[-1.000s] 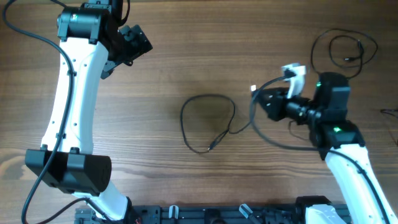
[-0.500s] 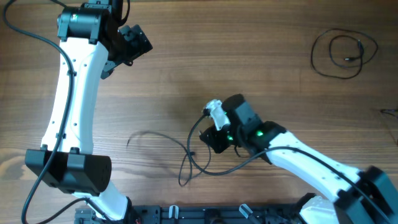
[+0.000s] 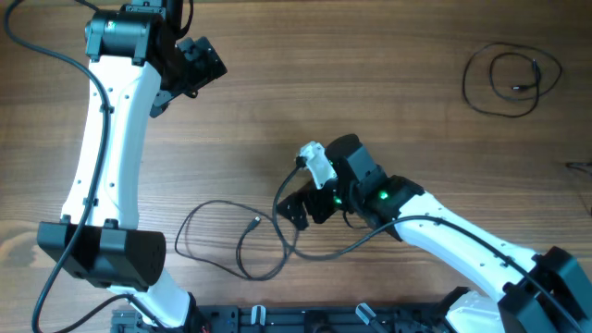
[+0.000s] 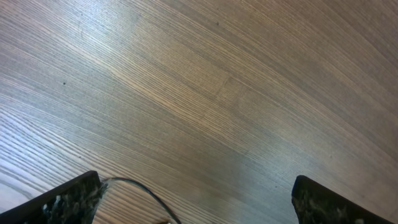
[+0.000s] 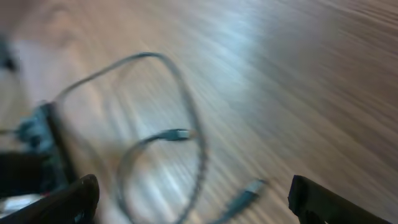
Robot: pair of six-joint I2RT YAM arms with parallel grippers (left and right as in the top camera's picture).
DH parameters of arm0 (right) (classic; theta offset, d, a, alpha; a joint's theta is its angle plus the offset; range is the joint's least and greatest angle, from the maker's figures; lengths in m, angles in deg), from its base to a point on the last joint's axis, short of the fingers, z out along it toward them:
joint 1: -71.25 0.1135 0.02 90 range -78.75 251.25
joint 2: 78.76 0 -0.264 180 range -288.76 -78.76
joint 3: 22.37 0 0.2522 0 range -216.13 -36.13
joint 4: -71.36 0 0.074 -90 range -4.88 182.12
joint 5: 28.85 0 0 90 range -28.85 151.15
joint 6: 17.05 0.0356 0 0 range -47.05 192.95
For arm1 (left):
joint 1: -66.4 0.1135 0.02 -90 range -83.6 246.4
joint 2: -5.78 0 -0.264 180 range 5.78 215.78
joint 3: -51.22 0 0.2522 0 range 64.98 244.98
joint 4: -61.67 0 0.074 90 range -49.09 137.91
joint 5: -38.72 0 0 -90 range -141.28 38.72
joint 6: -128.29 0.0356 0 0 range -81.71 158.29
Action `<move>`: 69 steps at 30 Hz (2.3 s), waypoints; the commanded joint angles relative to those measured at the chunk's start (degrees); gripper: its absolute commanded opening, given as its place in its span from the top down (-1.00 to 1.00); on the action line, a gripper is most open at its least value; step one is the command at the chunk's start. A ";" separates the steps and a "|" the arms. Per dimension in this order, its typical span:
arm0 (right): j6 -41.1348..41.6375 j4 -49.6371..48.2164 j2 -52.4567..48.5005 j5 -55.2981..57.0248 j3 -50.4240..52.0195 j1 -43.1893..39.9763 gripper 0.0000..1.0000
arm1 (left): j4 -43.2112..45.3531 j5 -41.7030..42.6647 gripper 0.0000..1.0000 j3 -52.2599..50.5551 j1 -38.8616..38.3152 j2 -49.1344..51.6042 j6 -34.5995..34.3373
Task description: Untangle cables
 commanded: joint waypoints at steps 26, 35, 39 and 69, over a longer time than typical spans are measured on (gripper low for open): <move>-8.98 -7.78 -21.84 28.33 -12.66 36.87 -0.59 | -0.04 -0.57 -0.99 0.15 -0.15 -0.79 -0.52; 8.09 -3.19 -23.23 41.64 -14.47 37.29 -0.45 | -0.04 -0.57 -1.00 0.15 -0.15 -0.79 -0.52; 10.58 -2.80 -24.94 37.55 -14.75 35.80 -0.33 | -0.04 -0.57 -1.00 0.15 -0.15 -0.79 -0.52; 8.98 23.71 -31.91 34.45 -31.89 -3.08 0.92 | -0.04 -0.57 -1.00 0.15 -0.15 -0.79 -0.52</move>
